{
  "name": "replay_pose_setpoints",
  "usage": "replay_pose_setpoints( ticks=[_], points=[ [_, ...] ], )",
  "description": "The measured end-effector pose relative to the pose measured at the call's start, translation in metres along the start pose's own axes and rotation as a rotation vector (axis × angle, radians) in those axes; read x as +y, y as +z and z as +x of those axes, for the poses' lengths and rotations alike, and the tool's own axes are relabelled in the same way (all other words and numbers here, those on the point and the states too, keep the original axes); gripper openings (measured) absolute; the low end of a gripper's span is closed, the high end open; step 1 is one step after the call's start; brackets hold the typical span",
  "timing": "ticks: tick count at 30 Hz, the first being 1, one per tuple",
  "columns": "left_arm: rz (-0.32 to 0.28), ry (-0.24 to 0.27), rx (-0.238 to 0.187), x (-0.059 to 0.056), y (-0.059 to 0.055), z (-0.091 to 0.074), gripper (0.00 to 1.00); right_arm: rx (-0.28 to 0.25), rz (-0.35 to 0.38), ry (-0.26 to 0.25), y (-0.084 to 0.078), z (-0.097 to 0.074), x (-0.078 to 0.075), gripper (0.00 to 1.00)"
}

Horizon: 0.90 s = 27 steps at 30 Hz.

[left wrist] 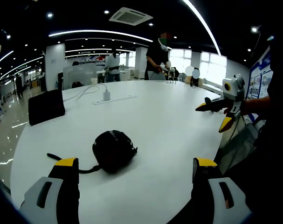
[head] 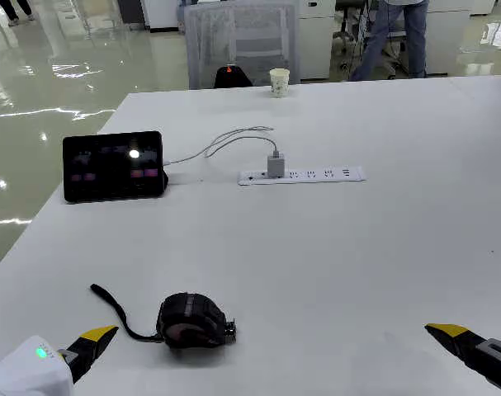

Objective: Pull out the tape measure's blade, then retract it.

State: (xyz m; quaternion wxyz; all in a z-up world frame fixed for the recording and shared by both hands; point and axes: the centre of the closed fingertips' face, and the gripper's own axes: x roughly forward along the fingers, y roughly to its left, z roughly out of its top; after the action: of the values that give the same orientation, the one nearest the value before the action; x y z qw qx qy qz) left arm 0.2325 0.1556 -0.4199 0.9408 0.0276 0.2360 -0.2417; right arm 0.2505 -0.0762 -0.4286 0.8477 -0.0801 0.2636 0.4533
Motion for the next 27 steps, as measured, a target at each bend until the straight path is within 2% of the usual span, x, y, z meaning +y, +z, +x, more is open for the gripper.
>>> replay_pose_setpoints(
  ticks=[27],
  points=[
    [0.003,-0.001,-0.001,0.0009,0.0009,-0.0003,0.99,-0.005,-0.010,0.006,0.0014,-0.0007,0.0004,0.99]
  ],
)
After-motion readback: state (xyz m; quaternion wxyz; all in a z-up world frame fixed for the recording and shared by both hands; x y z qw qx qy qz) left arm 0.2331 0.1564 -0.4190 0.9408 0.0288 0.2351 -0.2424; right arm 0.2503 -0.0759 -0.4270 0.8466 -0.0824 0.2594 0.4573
